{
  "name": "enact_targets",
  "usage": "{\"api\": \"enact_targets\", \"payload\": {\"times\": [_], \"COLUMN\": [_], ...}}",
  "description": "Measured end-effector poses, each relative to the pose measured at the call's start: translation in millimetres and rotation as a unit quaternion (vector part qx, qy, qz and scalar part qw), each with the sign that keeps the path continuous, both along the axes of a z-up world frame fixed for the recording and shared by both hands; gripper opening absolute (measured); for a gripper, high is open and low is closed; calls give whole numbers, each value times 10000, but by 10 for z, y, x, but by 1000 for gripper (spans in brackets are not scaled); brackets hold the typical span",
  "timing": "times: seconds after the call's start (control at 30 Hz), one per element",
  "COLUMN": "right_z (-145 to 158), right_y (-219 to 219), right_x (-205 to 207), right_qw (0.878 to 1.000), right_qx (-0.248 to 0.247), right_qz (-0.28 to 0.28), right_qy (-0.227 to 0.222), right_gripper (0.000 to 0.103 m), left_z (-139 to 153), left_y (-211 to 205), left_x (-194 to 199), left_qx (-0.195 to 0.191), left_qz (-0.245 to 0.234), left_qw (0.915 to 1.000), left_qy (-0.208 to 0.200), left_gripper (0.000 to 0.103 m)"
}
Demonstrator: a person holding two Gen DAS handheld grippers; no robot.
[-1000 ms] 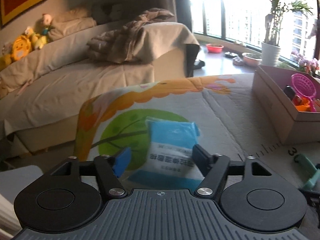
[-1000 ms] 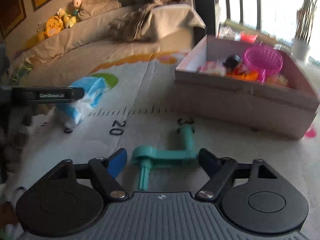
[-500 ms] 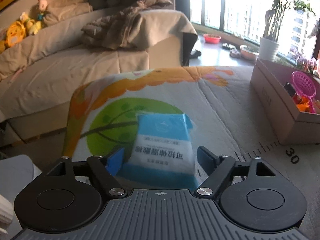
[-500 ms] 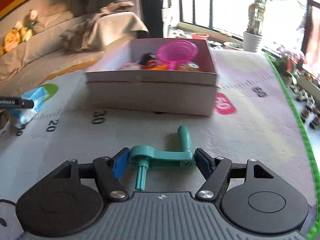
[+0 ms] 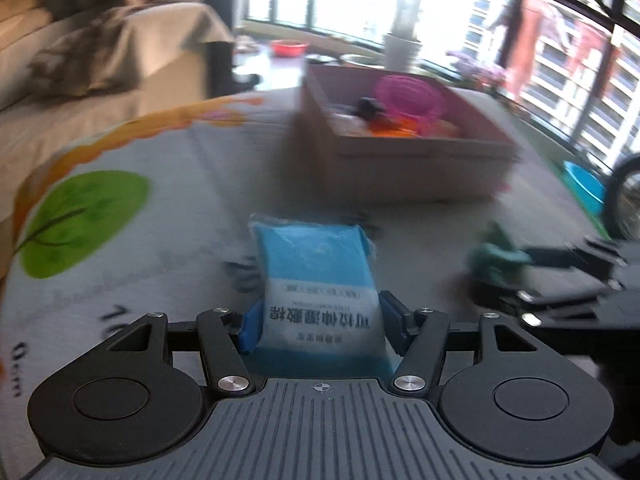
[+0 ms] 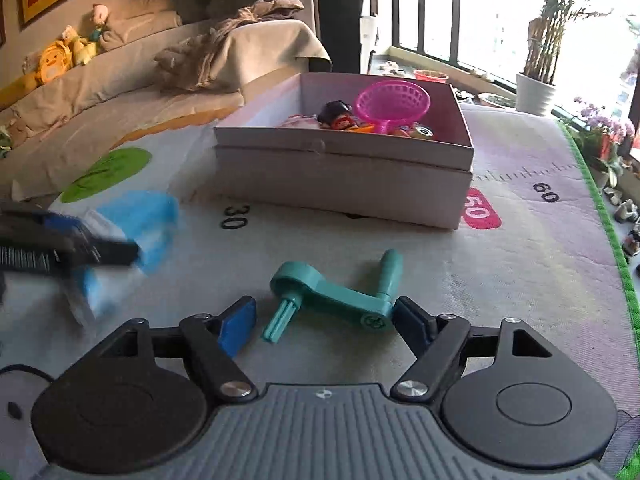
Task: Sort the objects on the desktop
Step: 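Grasp the blue wet-wipes pack with the left tool while the right tool holds the crank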
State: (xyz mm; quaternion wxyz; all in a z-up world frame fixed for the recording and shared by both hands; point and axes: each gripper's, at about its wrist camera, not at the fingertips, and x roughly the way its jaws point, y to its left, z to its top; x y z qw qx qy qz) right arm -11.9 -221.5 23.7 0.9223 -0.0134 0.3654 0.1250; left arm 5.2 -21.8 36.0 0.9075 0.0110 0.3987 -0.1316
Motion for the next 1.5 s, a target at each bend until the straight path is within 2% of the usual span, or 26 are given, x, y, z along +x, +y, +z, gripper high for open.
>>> {"api": "enact_targets", "payload": {"times": [0.1, 0.2, 0.37, 0.47, 0.53, 0.57, 0.73, 0.83, 0.87, 0.93, 0.97, 1.0, 1.03, 1.07, 1.1, 1.23, 1.4, 1.47, 1.5], "right_z": [102, 120, 22, 6, 19, 44, 212, 252, 242, 194, 148, 95, 42, 37, 30, 33, 25, 41, 49], "right_y": [-62, -44, -57, -231, -359, -427, -655, -606, -576, -520, -506, -491, -470, -433, -387, -240, -128, -142, -144], "right_x": [1, 38, -17, -37, -38, -39, -33, 37, 89, 229, 331, 418, 464, 475, 501, 359, 93, 59, 41], "right_qw": [9995, 9996, 9975, 9906, 9861, 9862, 9958, 9967, 9965, 9956, 9949, 9940, 9934, 9937, 9947, 9983, 9996, 9995, 9995], "right_qx": [243, 119, -679, -1198, -1348, -1274, -79, 259, 280, 323, 367, 415, 423, 341, 265, 254, -185, -194, -187], "right_qz": [-205, -251, -163, -642, -953, -1044, -915, -768, -787, -875, -937, -985, -1020, -1055, -967, -435, -77, -72, -71], "right_qy": [-64, -85, -69, -151, -191, -185, 43, 3, -28, 7, 100, 214, 297, 173, 210, 288, 218, 246, 261], "right_gripper": [79, 79, 80, 80, 80, 80, 86, 84, 83, 66, 62, 50, 45, 41, 34, 26, 25, 25, 25], "left_z": [-27, -69, -77, -121, -154, -170, -222, -231, -232, -229, -228, -229, -229, -227, -226, -206, -118, -118, -124], "left_y": [-110, -132, -1, 22, 1, -20, -103, -117, -118, -117, -116, -113, -115, -107, -101, -74, -113, -151, -168], "left_x": [-42, -26, -34, -26, -18, -16, -36, -38, -39, -47, -53, -62, -66, -77, -85, -83, -19, 45, 74], "left_qx": [62, 118, 83, 56, 57, 65, 228, 269, 276, 293, 303, 314, 326, 326, 315, 235, 202, 256, 289], "left_qz": [-89, -22, 110, 122, 90, 64, -63, -84, -86, -91, -98, -103, -104, -104, -104, -94, -103, -92, -77], "left_qw": [9999, 9999, 9999, 9998, 9998, 9998, 9997, 9996, 9995, 9995, 9994, 9994, 9993, 9993, 9994, 9996, 9997, 9996, 9995], "left_qy": [-39, 43, 102, 154, 184, 192, 115, 101, 106, 117, 122, 127, 129, 136, 140, 129, -75, -66, -44], "left_gripper": [69, 72, 83, 87, 90, 91, 97, 99, 99, 99, 99, 99, 99, 99, 99, 99, 99, 95, 87]}}
